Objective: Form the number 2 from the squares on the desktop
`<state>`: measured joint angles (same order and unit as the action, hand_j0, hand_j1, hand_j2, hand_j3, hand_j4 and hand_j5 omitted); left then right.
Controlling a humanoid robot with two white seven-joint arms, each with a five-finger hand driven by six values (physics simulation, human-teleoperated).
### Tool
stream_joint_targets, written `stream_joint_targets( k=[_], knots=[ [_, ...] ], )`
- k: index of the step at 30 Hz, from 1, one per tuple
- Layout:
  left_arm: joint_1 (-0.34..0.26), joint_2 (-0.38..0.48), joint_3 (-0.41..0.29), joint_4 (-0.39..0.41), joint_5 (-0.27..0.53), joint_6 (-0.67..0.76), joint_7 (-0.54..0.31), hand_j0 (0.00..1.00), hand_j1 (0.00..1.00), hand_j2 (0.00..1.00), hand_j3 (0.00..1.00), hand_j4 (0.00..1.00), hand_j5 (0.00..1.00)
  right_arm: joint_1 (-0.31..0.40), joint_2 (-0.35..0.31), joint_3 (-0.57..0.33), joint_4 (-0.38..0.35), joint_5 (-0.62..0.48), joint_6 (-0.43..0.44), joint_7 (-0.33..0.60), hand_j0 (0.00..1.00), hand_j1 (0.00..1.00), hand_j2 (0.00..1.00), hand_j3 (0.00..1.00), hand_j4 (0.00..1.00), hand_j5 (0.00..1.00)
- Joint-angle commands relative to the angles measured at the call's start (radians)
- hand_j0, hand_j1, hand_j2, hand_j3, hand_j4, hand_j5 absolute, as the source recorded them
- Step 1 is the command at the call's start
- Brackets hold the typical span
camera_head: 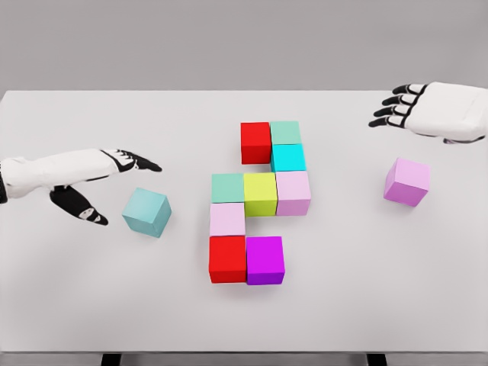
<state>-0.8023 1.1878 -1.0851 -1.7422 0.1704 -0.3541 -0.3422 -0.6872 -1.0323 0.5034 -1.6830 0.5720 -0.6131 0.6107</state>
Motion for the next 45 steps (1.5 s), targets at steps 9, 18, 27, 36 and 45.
stream_joint_targets(
  k=[9,18,27,36,45],
  knots=[
    [0.012,-0.04,-0.194,-0.02,0.017,0.369,0.382,1.0,1.0,1.0,1.0,1.0,1.0,-0.057,-0.107,0.066,0.049,-0.043,0.002,0.0,1.0,1.0,1.0,1.0,1.0,1.0],
    [0.017,-0.043,-0.245,-0.02,-0.032,0.365,0.399,1.0,1.0,1.0,1.0,1.0,1.0,-0.11,-0.058,0.286,0.048,-0.035,0.002,0.0,1.0,1.0,1.0,1.0,1.0,1.0],
    [0.025,-0.073,-0.245,-0.02,-0.071,0.357,0.394,1.0,1.0,1.0,1.0,1.0,1.0,-0.114,0.008,0.331,0.151,0.026,0.002,0.0,1.0,1.0,1.0,1.0,1.0,1.0],
    [0.031,-0.071,-0.243,-0.014,-0.074,0.251,0.333,1.0,1.0,1.0,1.0,1.0,1.0,-0.117,0.012,0.362,0.19,0.098,0.002,0.0,1.0,1.0,1.0,1.0,1.0,1.0],
    [0.021,-0.111,-0.242,-0.003,-0.075,0.262,0.331,1.0,1.0,1.0,1.0,1.0,1.0,-0.118,0.026,0.365,0.206,0.106,0.002,0.0,1.0,1.0,1.0,1.0,1.0,1.0]
  ],
)
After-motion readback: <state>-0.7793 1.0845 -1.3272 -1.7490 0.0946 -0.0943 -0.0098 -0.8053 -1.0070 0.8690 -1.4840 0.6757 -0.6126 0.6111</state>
